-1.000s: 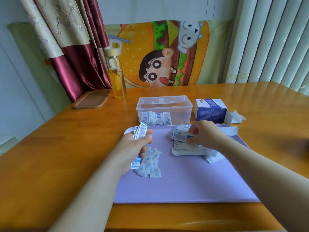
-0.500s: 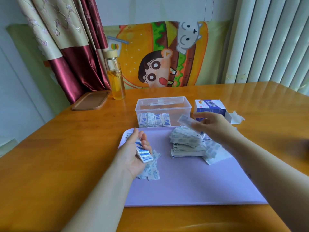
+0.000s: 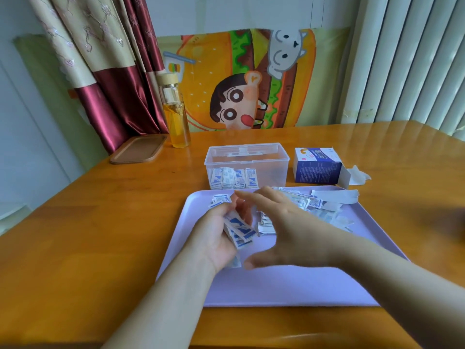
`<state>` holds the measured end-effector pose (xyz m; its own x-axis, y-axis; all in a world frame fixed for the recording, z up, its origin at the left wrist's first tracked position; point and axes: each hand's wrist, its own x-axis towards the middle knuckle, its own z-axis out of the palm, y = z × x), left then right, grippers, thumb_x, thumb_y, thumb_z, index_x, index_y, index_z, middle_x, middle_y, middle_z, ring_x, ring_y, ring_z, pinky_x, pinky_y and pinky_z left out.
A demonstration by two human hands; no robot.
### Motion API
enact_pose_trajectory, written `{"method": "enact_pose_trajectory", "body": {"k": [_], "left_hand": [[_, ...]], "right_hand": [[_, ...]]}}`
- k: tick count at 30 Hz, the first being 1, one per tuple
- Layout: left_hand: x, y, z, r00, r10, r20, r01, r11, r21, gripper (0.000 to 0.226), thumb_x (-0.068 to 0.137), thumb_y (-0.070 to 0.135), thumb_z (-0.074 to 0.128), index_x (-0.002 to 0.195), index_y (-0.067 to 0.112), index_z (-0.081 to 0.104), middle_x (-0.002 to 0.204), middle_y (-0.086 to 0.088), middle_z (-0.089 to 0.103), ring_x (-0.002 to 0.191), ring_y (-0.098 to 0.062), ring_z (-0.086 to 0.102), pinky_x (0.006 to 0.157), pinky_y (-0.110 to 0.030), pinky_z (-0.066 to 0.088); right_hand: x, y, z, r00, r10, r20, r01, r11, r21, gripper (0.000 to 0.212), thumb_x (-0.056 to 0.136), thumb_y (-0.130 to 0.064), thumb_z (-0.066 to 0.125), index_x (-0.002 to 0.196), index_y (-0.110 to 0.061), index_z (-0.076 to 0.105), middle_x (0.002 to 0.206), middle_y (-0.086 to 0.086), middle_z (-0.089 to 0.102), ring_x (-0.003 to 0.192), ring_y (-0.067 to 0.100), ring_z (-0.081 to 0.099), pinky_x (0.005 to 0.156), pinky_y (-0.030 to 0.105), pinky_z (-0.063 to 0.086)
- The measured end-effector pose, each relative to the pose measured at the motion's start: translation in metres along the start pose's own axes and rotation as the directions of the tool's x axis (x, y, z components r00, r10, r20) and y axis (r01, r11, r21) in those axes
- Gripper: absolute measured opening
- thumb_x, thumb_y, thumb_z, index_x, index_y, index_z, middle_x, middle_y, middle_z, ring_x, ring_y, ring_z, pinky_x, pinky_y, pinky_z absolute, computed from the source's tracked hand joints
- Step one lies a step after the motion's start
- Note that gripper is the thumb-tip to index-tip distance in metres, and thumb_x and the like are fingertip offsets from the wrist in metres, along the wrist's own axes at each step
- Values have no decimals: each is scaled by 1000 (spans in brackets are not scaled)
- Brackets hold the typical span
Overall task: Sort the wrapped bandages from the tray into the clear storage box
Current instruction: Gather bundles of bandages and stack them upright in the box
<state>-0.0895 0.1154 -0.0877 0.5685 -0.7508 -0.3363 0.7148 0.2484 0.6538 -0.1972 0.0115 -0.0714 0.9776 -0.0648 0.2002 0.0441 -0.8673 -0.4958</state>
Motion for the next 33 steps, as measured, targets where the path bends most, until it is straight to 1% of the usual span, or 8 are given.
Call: {"method": "enact_pose_trajectory", "body": {"k": [3, 7, 11, 14, 18, 23, 28, 33], "left_hand": [[0, -3, 3, 999, -28, 29, 25, 996, 84, 24, 93, 12, 49, 110, 7, 65, 81, -7, 58, 62, -15, 57, 65, -30, 50], [-5, -12, 7, 987, -96, 130, 62, 968, 243, 16, 89, 12, 47, 98, 7, 60, 91, -16, 53, 87, -28, 56, 73, -35, 46], [-10, -13, 7, 975, -50, 217, -37, 926, 377, 15, 90, 8, 46, 89, 7, 61, 74, -10, 60, 67, -18, 62, 54, -24, 48], [-12, -10, 6, 970, -19, 241, -90, 898, 430, 16, 93, 9, 47, 93, 9, 63, 81, -8, 59, 75, -18, 57, 59, -25, 46], [-12, -6, 4, 970, -56, 236, -87, 827, 556, 18, 96, 27, 49, 103, 13, 57, 92, -9, 49, 87, -18, 52, 59, -25, 45], [-10, 8, 4, 965, -37, 259, -136, 775, 617, 5, 92, 17, 56, 89, 18, 59, 70, 4, 47, 56, -4, 46, 43, -14, 30], [-5, 20, 8, 957, -19, 288, -188, 715, 673, 16, 89, 26, 57, 79, 19, 68, 66, 5, 51, 59, -6, 45, 42, -14, 30], [9, 39, 17, 900, 273, 340, -435, 518, 736, 17, 95, 22, 50, 91, 17, 66, 65, 8, 52, 55, -3, 45, 47, -16, 35]], "right_hand": [[0, 2, 5, 998, -38, -40, 30, 982, -184, 122, 58, -58, 79, 144, -44, -7, 134, -14, 16, 128, 9, 24, 107, 21, 29], [5, 0, 3, 998, 21, 58, -16, 996, -93, 131, 57, -50, 84, 139, -51, -18, 151, -15, -2, 142, 8, 6, 109, 23, 26], [10, 0, -2, 999, 5, 50, -1, 997, -77, 125, 60, -44, 84, 145, -43, -7, 130, -16, 26, 115, 2, 33, 91, 13, 34], [16, 1, -6, 999, -30, -18, 29, 998, -54, 113, 62, -37, 85, 147, -37, 12, 114, -16, 31, 89, 0, 44, 79, 14, 42], [15, -2, -15, 995, -98, 22, 100, 993, -64, 111, 60, -36, 87, 145, -39, 16, 125, -18, 29, 97, -1, 48, 80, 10, 44], [21, -11, -34, 998, -52, -39, 59, 978, 199, 66, 80, -26, 73, 137, -31, 41, 124, -19, 49, 104, 2, 56, 92, 24, 48], [37, -14, -47, 988, 24, -150, -18, 999, 43, 25, 92, -19, 56, 113, -29, 66, 82, -11, 68, 67, 5, 59, 62, 20, 48], [57, -14, -62, 953, 19, -302, 47, 976, 210, 10, 86, -8, 64, 91, -15, 70, 55, -10, 61, 51, 5, 57, 54, 18, 47]]}}
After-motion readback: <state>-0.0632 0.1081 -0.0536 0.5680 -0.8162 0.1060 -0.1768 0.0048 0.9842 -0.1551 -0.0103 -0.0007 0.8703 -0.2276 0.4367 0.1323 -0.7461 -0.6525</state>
